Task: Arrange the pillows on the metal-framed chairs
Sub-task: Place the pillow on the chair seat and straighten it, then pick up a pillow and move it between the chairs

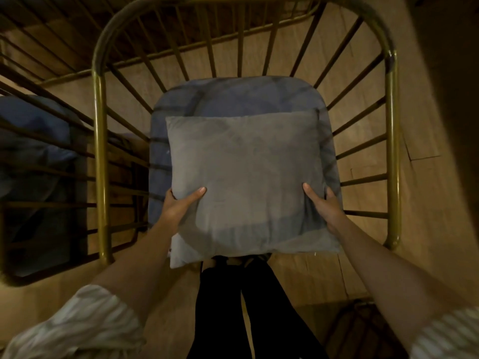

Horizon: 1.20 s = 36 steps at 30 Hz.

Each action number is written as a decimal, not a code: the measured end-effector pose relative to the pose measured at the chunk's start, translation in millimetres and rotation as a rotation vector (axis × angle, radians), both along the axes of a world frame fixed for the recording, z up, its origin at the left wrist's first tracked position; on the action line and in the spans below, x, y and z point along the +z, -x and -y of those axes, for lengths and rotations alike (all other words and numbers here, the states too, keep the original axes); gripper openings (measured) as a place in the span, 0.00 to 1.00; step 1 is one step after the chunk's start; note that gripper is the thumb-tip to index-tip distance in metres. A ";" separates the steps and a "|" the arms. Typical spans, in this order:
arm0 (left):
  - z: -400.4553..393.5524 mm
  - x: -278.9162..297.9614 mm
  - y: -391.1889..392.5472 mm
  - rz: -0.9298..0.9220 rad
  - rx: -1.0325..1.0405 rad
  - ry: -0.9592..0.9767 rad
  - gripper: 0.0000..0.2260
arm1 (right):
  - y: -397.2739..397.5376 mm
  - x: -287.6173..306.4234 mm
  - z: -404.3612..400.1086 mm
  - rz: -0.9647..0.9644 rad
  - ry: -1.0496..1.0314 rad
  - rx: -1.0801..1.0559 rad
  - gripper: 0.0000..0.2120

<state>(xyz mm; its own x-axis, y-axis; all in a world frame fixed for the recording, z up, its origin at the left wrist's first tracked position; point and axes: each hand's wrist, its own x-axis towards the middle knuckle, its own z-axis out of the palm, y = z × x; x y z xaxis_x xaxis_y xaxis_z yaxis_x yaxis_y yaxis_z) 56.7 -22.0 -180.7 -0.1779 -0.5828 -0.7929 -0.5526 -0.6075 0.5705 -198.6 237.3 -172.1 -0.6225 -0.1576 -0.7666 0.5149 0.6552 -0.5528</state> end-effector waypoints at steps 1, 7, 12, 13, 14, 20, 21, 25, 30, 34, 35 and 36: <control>-1.8 -1.4 -1.8 -0.006 0.011 -0.012 0.50 | 1.4 -0.2 -0.9 0.005 0.001 0.006 0.40; -1.5 -6.7 -8.8 0.016 -0.011 -0.023 0.53 | -12.0 2.8 -7.5 0.026 -0.029 0.040 0.46; 1.5 -15.7 -13.3 0.035 -0.062 -0.011 0.62 | -15.8 4.0 -8.5 0.049 -0.032 0.063 0.60; 0.3 -12.4 -11.3 0.036 -0.073 0.008 0.62 | -11.8 6.0 -6.3 0.060 -0.036 0.072 0.57; -0.1 -9.9 -10.3 0.041 -0.083 0.025 0.59 | -8.0 8.8 -4.1 0.059 -0.044 0.090 0.54; 2.6 40.6 3.9 -0.030 -0.163 0.221 0.39 | -4.9 32.2 33.7 -0.339 -0.238 0.325 0.54; 7.2 47.7 1.9 -0.039 -0.174 0.260 0.40 | -12.7 46.5 49.9 -0.413 -0.262 0.402 0.48; 22.5 113.8 -4.0 0.041 -0.215 0.424 0.38 | -40.6 96.4 121.2 -0.525 -0.229 0.720 0.39; 68.0 177.8 -69.2 0.129 -0.054 0.610 0.33 | -93.3 163.9 214.6 -0.612 0.026 1.032 0.37; 104.9 211.7 -152.3 0.154 0.083 0.692 0.31 | -154.6 204.6 282.1 -0.649 0.235 1.242 0.30; 113.3 216.5 -177.7 0.155 0.103 0.701 0.30 | -173.6 210.3 298.6 -0.658 0.267 1.283 0.29; 122.0 219.5 -203.7 0.161 0.116 0.710 0.30 | -193.4 215.0 315.5 -0.658 0.288 1.320 0.29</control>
